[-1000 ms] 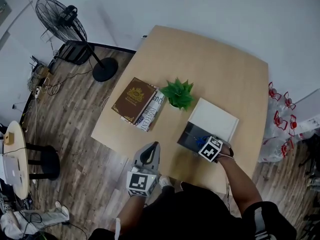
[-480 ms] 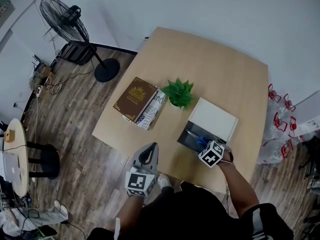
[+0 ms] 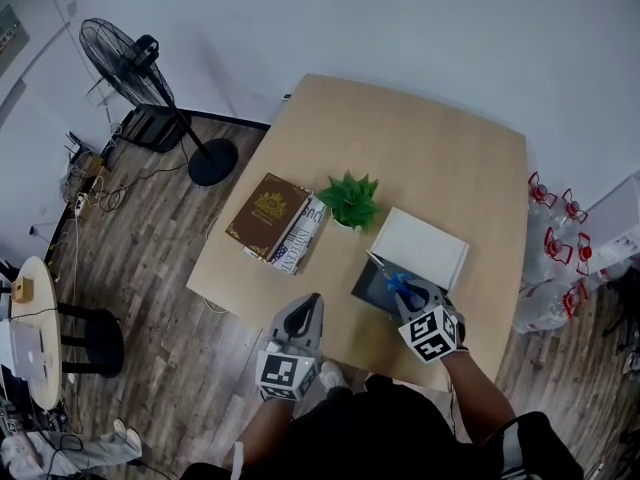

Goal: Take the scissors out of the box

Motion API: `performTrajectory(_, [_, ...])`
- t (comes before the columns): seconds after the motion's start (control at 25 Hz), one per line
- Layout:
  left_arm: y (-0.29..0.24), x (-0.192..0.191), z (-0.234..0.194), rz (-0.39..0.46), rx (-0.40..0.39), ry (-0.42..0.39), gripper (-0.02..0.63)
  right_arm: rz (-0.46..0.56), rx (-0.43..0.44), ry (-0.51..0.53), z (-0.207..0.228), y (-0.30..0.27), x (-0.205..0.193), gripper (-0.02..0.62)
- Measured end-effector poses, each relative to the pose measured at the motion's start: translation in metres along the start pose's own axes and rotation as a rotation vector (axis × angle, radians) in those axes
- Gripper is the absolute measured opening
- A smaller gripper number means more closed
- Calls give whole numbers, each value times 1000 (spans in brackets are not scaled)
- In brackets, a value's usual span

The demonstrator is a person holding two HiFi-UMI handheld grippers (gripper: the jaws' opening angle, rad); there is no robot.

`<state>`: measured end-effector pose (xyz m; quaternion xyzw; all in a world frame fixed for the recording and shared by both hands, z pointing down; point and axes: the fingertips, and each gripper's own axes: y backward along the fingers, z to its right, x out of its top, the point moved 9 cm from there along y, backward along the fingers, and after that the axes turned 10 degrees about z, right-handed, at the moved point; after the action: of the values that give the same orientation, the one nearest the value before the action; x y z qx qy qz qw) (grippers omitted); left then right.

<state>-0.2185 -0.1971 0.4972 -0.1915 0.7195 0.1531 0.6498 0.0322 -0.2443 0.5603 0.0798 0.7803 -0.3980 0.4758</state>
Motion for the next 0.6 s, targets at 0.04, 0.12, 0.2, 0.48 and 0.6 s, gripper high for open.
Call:
performTrajectory(0.04, [-1,0,1,1,-5,-2,5,50,-19,-15,0,6,7,77])
performTrajectory(0.12, [-1,0,3,-3,-16,-6,5,152,-57,-45,-1,16,22,77])
performTrajectory(0.2, [-2,2,4,-5,-25,-12,5,256,-91,-94,-2,27,35,77])
performTrajectory(0.48, [-5,16,9,13,-53,-42,5,567,-218,-118,-5,64,76,78])
performTrajectory(0.6, [-6,20,9,24,-54,-45,5,708,-271,-114,1,81,89,78])
